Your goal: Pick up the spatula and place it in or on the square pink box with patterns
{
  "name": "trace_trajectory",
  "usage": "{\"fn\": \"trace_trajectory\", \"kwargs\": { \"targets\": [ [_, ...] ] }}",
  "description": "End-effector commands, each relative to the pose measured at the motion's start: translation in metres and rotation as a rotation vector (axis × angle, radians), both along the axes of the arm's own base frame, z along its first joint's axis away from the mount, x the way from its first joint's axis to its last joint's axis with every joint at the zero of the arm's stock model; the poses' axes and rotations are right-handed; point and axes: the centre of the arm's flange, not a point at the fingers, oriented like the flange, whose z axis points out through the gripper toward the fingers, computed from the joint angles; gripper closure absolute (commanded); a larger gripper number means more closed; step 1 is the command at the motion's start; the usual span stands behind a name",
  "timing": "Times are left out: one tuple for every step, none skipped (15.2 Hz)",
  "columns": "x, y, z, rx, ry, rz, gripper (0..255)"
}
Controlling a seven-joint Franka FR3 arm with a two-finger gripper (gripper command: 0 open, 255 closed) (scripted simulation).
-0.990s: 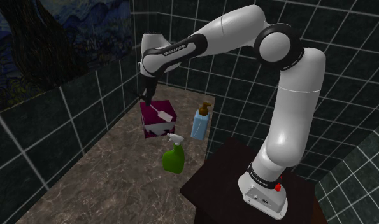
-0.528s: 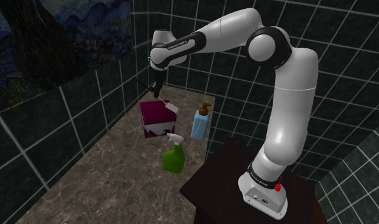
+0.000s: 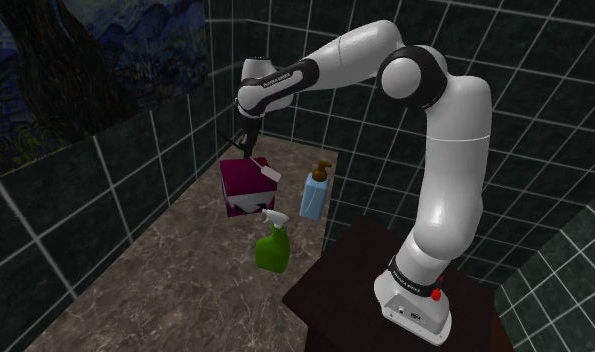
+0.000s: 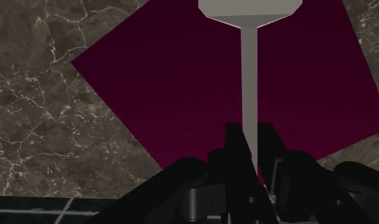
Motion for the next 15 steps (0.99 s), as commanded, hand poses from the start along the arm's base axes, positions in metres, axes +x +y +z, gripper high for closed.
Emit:
{"fn": "trace_trajectory", "kwargs": {
  "targets": [
    [0.001, 0.000, -0.010, 0.000, -0.001, 0.000, 255],
    [0.001, 0.000, -0.016, 0.000, -0.001, 0.000, 255],
    [0.001, 0.000, -0.021, 0.000, -0.001, 0.000, 255],
    [0.001, 0.000, -0.026, 0.000, -0.001, 0.000, 255],
    [0.001, 0.000, -0.031, 0.000, -0.001, 0.000, 255],
    [0.001, 0.000, -0.037, 0.000, -0.001, 0.000, 255],
    [0.001, 0.000, -0.042, 0.000, -0.001, 0.000, 255],
    [0.001, 0.000, -0.047, 0.000, -0.001, 0.000, 255],
    [0.001, 0.000, -0.052, 0.000, -0.001, 0.000, 255],
    [0.001, 0.000, -0.052, 0.000, -0.001, 0.000, 255],
    [0.001, 0.000, -0.052, 0.000, -0.001, 0.000, 255],
    [0.001, 0.000, -0.052, 0.000, -0.001, 0.000, 255],
    [0.001, 0.000, -0.052, 0.000, -0.001, 0.000, 255],
    [0.001, 0.000, -0.052, 0.000, -0.001, 0.000, 255],
    [0.001, 0.000, -0.052, 0.000, -0.001, 0.000, 255]
  ]
}}
